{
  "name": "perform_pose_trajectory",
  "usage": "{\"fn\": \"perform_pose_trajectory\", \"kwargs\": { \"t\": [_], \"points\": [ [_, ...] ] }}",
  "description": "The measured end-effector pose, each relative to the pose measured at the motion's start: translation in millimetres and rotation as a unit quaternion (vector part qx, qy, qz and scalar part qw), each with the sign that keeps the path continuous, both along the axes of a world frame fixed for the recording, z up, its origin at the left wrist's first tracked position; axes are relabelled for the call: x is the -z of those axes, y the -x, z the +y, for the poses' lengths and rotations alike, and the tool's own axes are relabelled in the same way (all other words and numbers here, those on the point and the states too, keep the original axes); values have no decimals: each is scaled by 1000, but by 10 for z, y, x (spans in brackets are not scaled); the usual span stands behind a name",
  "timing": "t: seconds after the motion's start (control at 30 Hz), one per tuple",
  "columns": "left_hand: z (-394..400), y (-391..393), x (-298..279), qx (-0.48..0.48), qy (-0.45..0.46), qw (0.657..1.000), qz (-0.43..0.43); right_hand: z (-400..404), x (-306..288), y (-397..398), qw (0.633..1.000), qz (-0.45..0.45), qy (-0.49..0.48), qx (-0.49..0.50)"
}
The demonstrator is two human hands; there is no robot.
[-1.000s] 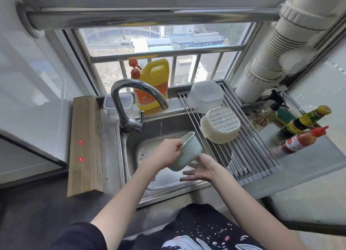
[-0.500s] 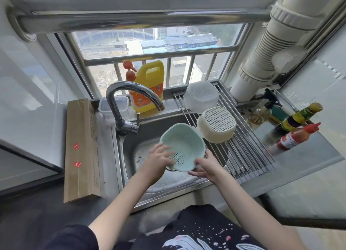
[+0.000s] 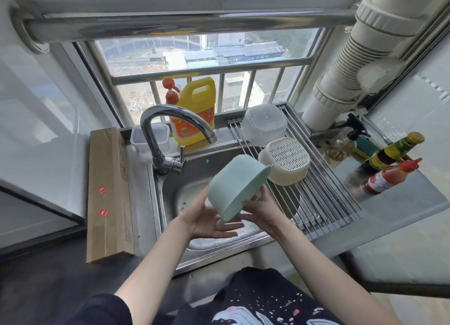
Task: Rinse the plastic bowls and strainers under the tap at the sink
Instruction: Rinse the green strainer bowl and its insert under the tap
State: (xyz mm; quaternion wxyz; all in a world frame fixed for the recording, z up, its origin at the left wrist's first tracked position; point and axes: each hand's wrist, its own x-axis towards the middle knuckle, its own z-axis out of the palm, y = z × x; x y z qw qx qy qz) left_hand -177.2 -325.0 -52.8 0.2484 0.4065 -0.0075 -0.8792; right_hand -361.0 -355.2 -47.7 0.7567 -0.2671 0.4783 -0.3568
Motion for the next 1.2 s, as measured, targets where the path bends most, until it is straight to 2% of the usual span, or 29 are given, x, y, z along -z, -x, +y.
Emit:
{"fn": "perform_pose_trajectory", "kwargs": {
  "t": [0.07, 0.17, 0.2, 0.23, 0.3, 0.33, 0.4, 0.47, 0.53, 0.63, 0.67, 0.7, 0.8, 0.87, 1.0, 1.1, 1.2],
  "points": [
    [1, 27, -67, -26, 8, 999, 26, -51, -68, -49, 998, 20, 2, -52],
    [-19, -77, -93, -39, 79, 994, -72, -214, -158, 1, 980, 155, 8, -122],
    [-27, -132, -76, -40, 123, 984, -124, -281, -174, 76, 980, 146, -2, -132],
    [-36, -186, -72, -38, 175, 966, -186, -356, -159, 179, 989, 91, -32, -115],
    [-90, -260, -65, -35, 274, 908, -315, -431, -165, 361, 995, -7, -84, -54],
    [-118, -263, -58, -26, 319, 868, -378, -459, -163, 430, 995, -15, -76, -60],
    [-176, -189, -56, 36, 405, 775, -484, -437, -199, 472, 981, 74, -8, -179],
    [-194, -48, -17, 113, 471, 684, -545, -390, -177, 441, 938, 194, 74, -279],
    [-179, 97, 39, 124, 493, 645, -571, -383, -91, 487, 923, 251, 133, -261],
    [-158, 268, -17, 94, 514, 609, -597, -383, -126, 650, 921, 261, 192, -215],
    [-158, 322, -56, 87, 513, 615, -592, -391, -162, 730, 917, 270, 201, -212],
    [-162, 388, -105, 76, 504, 636, -579, -403, -196, 824, 917, 275, 206, -203],
    [-227, 658, -266, 6, 422, 753, -505, -473, -321, 1123, 934, 268, 191, -138],
    [-311, 881, -328, -26, 361, 801, -477, -516, -372, 1312, 946, 264, 162, -96],
    [-421, 1409, -300, 16, 272, 841, -468, -605, -334, 1641, 938, 321, 126, -28],
    [-389, 1727, -155, 46, 249, 837, -484, -628, -183, 1862, 906, 402, 128, -38],
    [-332, 1905, 28, 26, 246, 828, -503, -579, -32, 2036, 890, 436, 121, -53]
  ]
}}
